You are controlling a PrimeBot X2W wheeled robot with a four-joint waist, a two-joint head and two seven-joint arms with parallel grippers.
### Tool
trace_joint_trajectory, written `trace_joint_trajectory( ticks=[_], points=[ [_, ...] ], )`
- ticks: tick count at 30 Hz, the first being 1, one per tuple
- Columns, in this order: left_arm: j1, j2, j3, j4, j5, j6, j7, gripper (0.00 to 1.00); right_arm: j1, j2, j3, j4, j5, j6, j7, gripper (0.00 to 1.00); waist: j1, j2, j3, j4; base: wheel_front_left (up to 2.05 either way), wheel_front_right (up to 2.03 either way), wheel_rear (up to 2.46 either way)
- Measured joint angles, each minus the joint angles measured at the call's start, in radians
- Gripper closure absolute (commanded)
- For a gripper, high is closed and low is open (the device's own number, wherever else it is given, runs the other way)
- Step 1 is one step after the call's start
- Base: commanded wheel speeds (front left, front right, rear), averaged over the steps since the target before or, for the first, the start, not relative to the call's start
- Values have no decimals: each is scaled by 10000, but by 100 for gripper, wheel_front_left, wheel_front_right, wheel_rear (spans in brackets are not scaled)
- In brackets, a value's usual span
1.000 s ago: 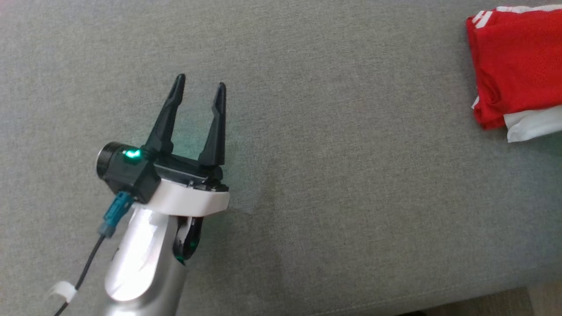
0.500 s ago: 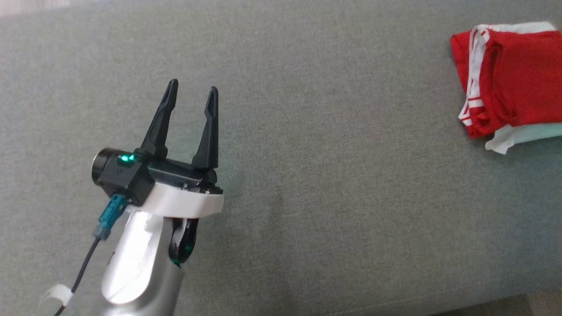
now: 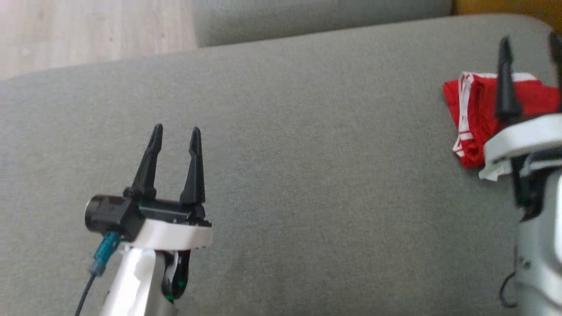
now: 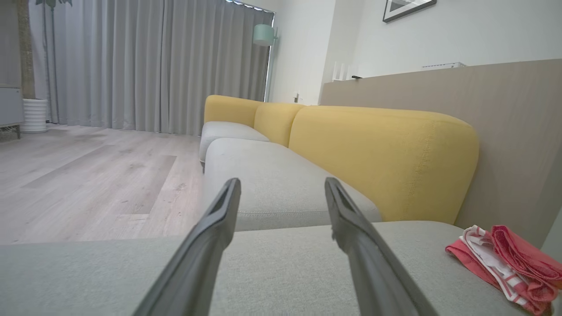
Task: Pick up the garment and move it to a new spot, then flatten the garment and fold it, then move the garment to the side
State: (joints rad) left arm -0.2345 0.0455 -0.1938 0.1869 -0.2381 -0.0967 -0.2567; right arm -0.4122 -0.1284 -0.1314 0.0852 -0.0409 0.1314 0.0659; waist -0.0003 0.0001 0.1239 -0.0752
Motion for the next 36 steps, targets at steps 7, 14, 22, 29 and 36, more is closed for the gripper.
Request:
trace_joint_trajectory(
  ticks=[7,14,22,29,36],
  points=[
    [595,2,13,-21,-201,0,0,0,1127,723,-46,12,897,0,-1076,0,0,0,-626,449,0,0,0],
    [1075,6,146,113,-548,341,0,0,2383,752,531,1116,2412,0,-2391,0,2,0,-955,633,0,0,0],
    [1334,10,257,376,-794,472,0,0,3246,807,1028,1739,2800,0,-3106,0,2,0,-1162,628,0,0,0],
    [1374,10,240,464,-1175,437,0,0,3242,809,1218,1739,2780,0,-3139,0,3,0,-1180,577,0,0,0],
    [1374,12,240,464,-1175,424,0,0,3242,809,1187,1697,2786,0,-3139,0,3,0,-1142,572,0,0,0]
  ],
)
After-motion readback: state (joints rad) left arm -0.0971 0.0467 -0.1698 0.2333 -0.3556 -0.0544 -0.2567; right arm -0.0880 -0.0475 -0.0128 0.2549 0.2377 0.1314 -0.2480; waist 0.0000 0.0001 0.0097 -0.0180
